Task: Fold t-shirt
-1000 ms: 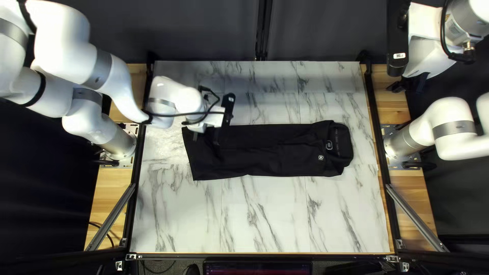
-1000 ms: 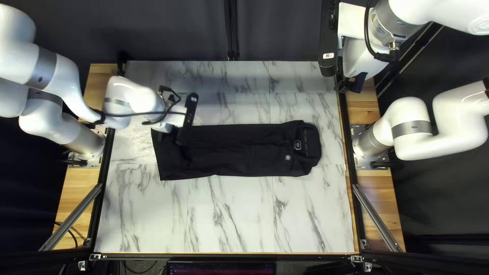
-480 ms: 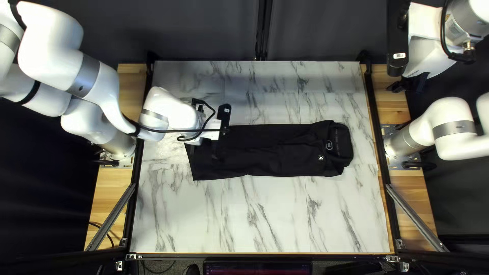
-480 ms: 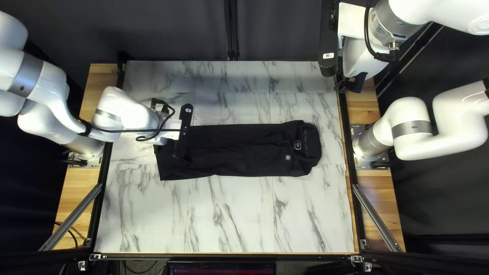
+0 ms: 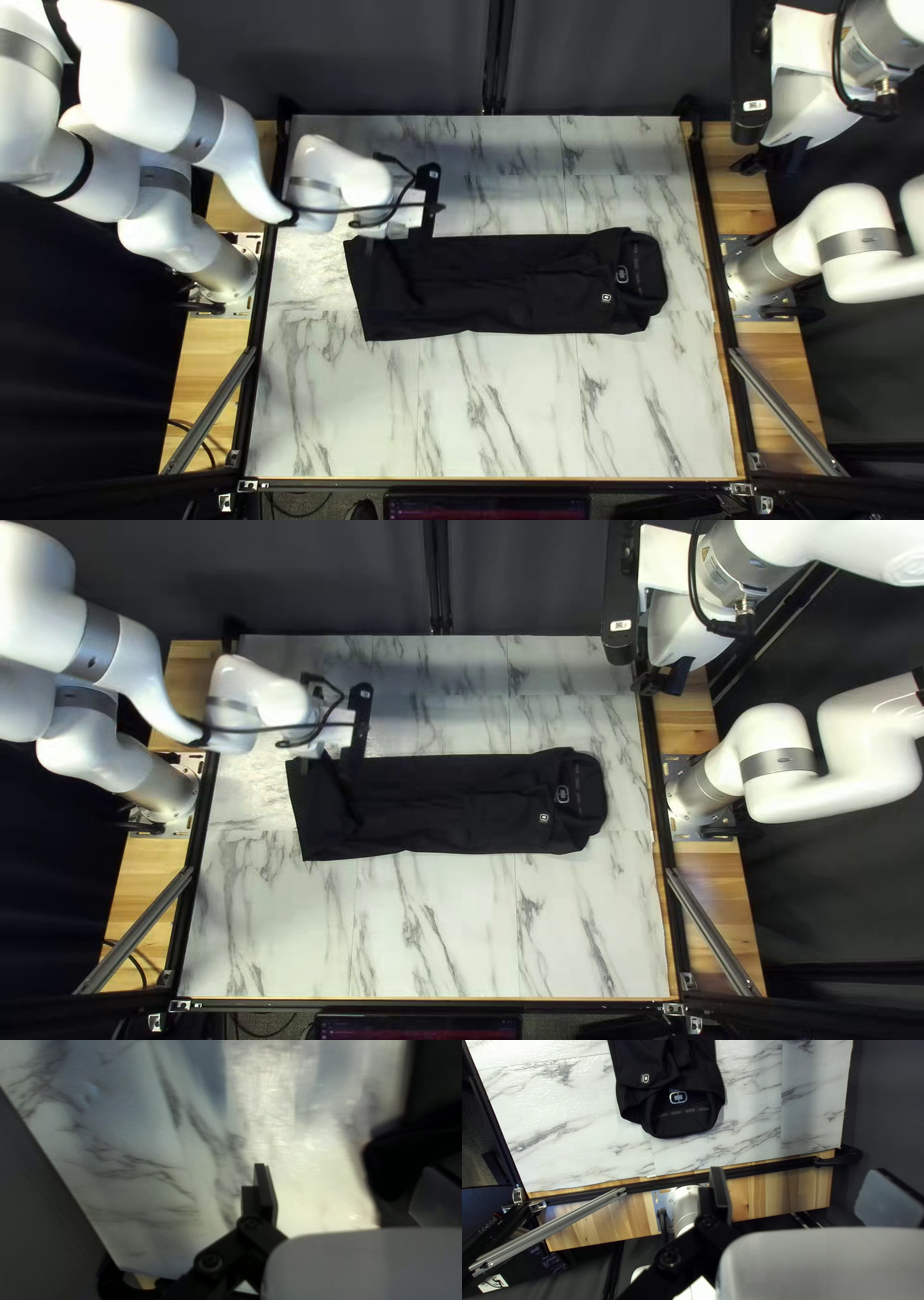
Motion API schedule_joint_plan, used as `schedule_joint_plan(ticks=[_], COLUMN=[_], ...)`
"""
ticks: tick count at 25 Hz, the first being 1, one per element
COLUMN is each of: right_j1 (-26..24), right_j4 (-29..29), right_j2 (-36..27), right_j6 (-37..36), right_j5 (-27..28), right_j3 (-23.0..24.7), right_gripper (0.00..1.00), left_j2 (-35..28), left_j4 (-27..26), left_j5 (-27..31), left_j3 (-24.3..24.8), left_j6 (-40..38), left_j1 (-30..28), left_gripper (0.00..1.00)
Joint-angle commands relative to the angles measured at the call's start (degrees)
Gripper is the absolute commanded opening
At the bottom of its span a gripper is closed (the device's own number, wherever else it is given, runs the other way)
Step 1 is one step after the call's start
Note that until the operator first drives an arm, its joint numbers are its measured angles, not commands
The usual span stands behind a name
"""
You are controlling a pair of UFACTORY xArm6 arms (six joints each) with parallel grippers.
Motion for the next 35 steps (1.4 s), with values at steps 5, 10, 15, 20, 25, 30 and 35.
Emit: schedule_joint_plan(ticks=[5, 10, 15, 20, 25, 30, 35], right_j1=[0.0, 0.0, 0.0, 0.0, 0.0, 0.0, 0.0], right_j4=[0.0, 0.0, 0.0, 0.0, 0.0, 0.0, 0.0], right_j2=[0.0, 0.0, 0.0, 0.0, 0.0, 0.0, 0.0], right_j6=[0.0, 0.0, 0.0, 0.0, 0.0, 0.0, 0.0], right_j5=[0.0, 0.0, 0.0, 0.0, 0.0, 0.0, 0.0], right_j3=[0.0, 0.0, 0.0, 0.0, 0.0, 0.0, 0.0], right_gripper=[1.0, 1.0, 1.0, 1.0, 1.0, 1.0, 1.0], left_j2=[-23.7, -29.4, -27.2, -13.3, 2.6, 4.5, 4.5], left_j4=[-24.6, -35.7, -33.0, -17.5, -8.5, -7.6, -7.6], left_j5=[2.7, 3.4, -2.3, -4.4, 5.8, 8.5, 8.5], left_j3=[12.1, 13.7, 12.2, 1.9, -13.8, -16.2, -16.2], left_j6=[22.9, 25.7, 10.1, -18.6, -40.2, -43.4, -43.4], left_j1=[1.5, -4.2, -16.6, -27.3, -32.1, -32.7, -32.7], left_gripper=[1.0, 1.0, 1.0, 1.0, 1.0, 1.0, 1.0])
